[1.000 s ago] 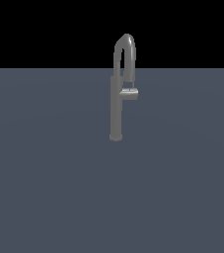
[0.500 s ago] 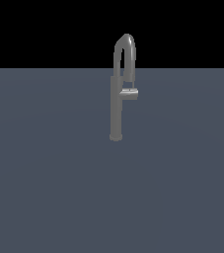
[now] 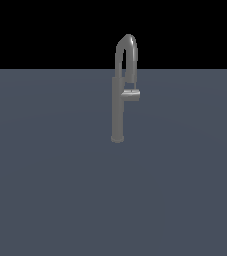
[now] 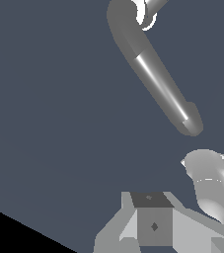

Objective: Turn on the faucet by rotating a designated handle.

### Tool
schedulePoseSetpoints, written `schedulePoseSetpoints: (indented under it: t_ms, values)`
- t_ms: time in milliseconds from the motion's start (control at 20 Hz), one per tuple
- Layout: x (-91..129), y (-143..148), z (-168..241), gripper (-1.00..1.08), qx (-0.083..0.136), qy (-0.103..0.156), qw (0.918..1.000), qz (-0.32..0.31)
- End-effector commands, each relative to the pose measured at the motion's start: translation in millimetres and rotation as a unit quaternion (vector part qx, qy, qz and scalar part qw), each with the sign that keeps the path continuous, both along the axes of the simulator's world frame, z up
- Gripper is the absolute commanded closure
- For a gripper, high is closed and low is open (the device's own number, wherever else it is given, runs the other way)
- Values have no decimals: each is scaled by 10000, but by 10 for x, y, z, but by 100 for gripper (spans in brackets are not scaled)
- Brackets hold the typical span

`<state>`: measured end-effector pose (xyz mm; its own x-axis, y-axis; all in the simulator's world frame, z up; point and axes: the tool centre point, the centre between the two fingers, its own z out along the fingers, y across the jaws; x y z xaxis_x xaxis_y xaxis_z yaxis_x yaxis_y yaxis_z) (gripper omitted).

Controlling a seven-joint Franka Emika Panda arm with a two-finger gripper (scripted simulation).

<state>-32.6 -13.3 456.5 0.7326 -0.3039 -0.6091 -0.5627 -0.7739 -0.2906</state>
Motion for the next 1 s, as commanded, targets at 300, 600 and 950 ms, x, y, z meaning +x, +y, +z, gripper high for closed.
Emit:
schedulePoseSetpoints:
  t_ms: [300, 600, 950]
  values:
    - [425, -134, -273, 108, 599, 659, 9943, -583]
    - [705, -242, -520, 108, 1043, 1147, 9826, -1018]
    - [1009, -379, -881, 108, 1600, 1758, 9586, -1568]
